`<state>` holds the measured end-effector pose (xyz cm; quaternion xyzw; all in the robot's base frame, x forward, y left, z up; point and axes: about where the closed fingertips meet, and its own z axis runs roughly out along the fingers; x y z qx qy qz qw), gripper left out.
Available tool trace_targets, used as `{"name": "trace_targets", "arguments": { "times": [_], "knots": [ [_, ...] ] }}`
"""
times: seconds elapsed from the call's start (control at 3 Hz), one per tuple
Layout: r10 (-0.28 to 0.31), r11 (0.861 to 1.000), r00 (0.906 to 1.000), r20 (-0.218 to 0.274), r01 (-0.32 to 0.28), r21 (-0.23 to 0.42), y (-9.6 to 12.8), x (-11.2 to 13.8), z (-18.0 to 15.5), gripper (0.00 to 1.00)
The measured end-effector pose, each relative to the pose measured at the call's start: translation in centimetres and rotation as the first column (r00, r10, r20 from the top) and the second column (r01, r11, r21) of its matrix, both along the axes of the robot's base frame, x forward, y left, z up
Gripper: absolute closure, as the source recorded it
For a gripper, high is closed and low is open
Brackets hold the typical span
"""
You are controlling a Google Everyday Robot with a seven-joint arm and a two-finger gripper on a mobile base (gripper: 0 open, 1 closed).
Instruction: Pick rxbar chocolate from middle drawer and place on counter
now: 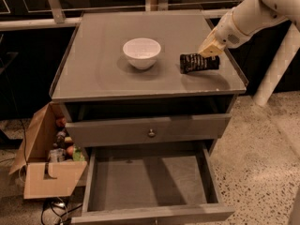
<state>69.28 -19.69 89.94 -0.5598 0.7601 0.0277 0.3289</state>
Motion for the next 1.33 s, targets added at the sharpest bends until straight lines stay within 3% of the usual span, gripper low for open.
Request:
{"name": "trace_targets", "arguments": {
  "times": [1.0, 1.33],
  "knots": [
    [0.0, 1.0, 1.0, 0.0, 0.0, 0.0, 0.01, 0.0, -0.02, 0.0],
    [0.0, 1.0, 1.0, 0.0, 0.0, 0.0, 0.01, 0.0, -0.02, 0.0]
  ]
}}
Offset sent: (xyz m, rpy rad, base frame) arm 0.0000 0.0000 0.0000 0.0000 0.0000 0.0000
